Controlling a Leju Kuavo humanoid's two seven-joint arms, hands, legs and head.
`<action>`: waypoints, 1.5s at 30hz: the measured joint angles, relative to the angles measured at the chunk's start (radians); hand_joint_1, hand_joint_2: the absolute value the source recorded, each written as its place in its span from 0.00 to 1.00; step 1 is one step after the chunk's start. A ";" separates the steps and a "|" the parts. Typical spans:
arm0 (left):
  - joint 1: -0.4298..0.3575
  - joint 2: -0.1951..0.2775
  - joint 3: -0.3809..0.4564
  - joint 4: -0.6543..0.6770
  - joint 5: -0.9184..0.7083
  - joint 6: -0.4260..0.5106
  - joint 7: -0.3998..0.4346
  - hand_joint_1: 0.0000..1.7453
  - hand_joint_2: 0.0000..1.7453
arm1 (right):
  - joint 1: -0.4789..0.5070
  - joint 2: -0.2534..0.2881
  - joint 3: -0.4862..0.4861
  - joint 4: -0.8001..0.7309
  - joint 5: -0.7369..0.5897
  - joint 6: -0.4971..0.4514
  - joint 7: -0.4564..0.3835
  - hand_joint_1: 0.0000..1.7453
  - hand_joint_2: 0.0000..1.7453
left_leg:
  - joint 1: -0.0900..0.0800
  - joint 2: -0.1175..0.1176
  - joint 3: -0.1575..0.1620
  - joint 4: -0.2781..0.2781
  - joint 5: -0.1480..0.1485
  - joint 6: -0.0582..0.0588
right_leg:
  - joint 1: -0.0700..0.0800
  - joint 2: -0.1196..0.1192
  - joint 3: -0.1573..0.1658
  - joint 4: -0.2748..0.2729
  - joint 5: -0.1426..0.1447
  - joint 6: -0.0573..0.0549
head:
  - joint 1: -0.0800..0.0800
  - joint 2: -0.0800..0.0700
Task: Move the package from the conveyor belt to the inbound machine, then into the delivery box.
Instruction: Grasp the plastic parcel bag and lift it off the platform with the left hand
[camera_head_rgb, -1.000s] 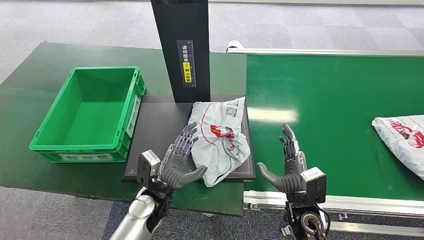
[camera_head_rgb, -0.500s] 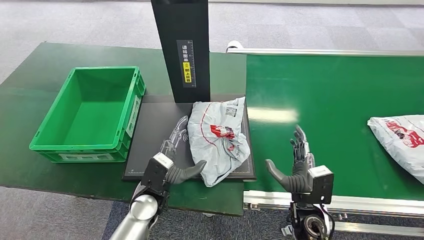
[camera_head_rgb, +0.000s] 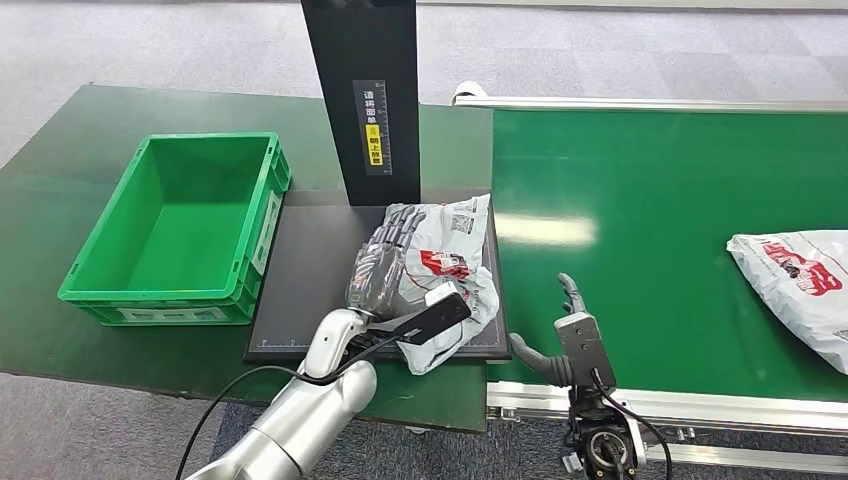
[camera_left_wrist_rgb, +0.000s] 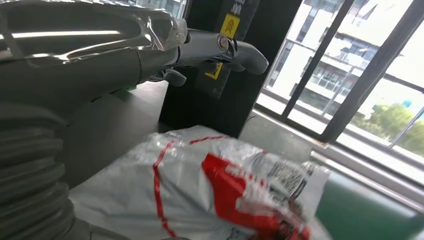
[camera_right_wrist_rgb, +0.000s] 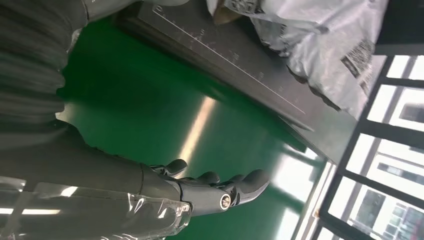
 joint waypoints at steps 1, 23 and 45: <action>-0.002 -0.002 -0.001 0.017 -0.022 -0.013 0.017 0.00 1.00 | 0.000 0.000 0.002 0.004 0.012 0.006 0.007 0.00 1.00 | 0.000 0.000 0.000 0.000 0.000 0.000 | 0.000 0.000 0.000 0.000 0.000 0.000 | 0.000 0.000; -0.031 -0.021 -0.001 0.160 -0.260 -0.269 0.171 0.63 1.00 | -0.020 0.013 0.017 0.064 0.066 0.031 0.003 0.00 1.00 | 0.000 0.000 0.004 0.000 0.000 0.000 | 0.000 0.000 0.005 0.000 -0.001 0.000 | 0.000 0.000; 0.028 -0.020 0.063 0.081 -0.197 -0.107 0.029 1.00 1.00 | -0.003 0.016 0.014 0.052 0.045 0.034 -0.005 0.00 1.00 | 0.000 0.000 0.005 0.000 0.000 0.000 | 0.000 0.000 0.006 0.000 -0.001 0.000 | 0.000 0.000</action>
